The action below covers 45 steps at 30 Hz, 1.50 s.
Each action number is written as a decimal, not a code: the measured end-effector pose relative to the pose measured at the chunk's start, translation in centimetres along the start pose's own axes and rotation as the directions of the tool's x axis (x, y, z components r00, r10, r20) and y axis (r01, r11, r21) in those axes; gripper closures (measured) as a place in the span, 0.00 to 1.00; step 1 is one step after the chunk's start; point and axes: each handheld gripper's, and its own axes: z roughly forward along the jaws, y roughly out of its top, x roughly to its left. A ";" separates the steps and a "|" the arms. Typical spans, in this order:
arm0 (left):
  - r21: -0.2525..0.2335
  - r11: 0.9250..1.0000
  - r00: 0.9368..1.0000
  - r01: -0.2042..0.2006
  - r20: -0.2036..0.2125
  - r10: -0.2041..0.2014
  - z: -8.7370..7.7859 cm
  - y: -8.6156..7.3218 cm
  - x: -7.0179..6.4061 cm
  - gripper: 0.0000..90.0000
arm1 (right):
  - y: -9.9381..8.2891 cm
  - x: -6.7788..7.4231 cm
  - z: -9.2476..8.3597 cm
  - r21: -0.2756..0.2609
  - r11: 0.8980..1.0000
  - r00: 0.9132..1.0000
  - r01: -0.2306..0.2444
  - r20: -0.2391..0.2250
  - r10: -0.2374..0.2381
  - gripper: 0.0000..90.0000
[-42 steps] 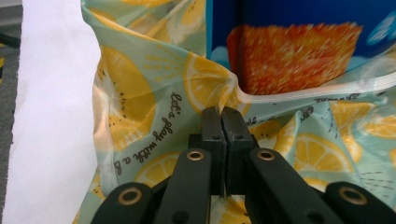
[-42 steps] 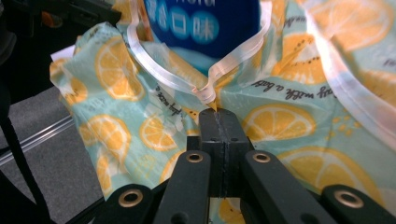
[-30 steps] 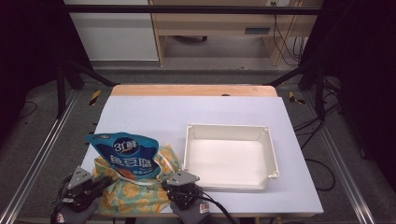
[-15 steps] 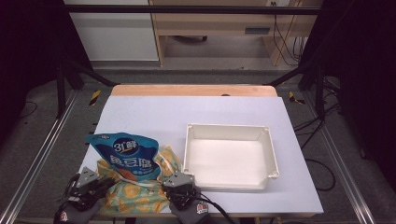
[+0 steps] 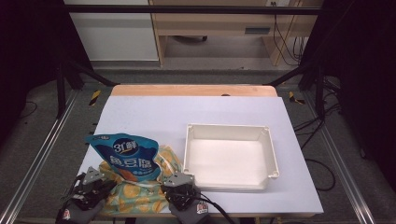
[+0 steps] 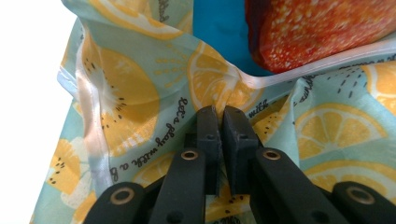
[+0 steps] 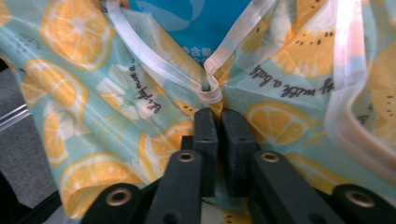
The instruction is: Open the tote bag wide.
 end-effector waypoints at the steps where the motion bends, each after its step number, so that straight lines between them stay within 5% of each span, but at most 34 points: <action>1: 0.002 1.000 1.000 0.000 0.001 0.000 0.0 0.0 0.0 0.94 | 0.0 0.0 0.0 0.000 1.000 1.000 0.000 0.000 0.000 0.91; 8: -0.023 1.000 1.000 0.020 0.008 -0.020 -0.3 -0.1 0.2 0.84 | 1.1 0.1 -2.0 -0.093 0.996 1.000 -0.010 -0.027 0.007 0.77; 17: -0.180 0.981 0.997 0.075 0.025 -0.072 -2.6 -0.1 0.8 0.66 | 3.1 -0.4 -5.0 -0.200 0.980 1.000 -0.007 -0.014 0.004 0.66; 22: -0.261 0.961 0.995 0.094 0.051 -0.084 -4.3 -0.1 1.2 0.60 | 3.9 -0.8 -6.4 -0.237 0.971 1.000 -0.006 -0.010 0.004 0.64; 27: -0.376 0.921 0.995 0.102 0.060 -0.086 -6.8 0.2 1.5 0.54 | 4.9 -1.5 -7.7 -0.273 0.962 1.000 -0.012 -0.017 0.008 0.61; 30: -0.396 0.913 0.995 0.096 0.056 -0.080 -7.3 0.5 1.5 0.52 | 5.5 -1.8 -8.2 -0.286 0.958 1.000 0.003 -0.011 -0.006 0.59; 36: -0.466 0.882 0.998 0.068 0.036 -0.058 -9.2 1.4 1.3 0.50 | 6.6 -2.1 -9.0 -0.311 0.950 1.000 0.015 -0.018 -0.022 0.58; 42: -0.500 0.864 0.998 0.059 0.034 -0.049 -10.2 2.4 1.5 0.48 | 7.6 -2.1 -9.8 -0.342 0.940 0.999 0.016 -0.031 -0.028 0.55; 45: -0.503 0.862 0.998 0.056 0.035 -0.045 -10.4 2.9 1.6 0.48 | 8.0 -2.1 -10.0 -0.347 0.938 0.999 0.019 -0.031 -0.031 0.54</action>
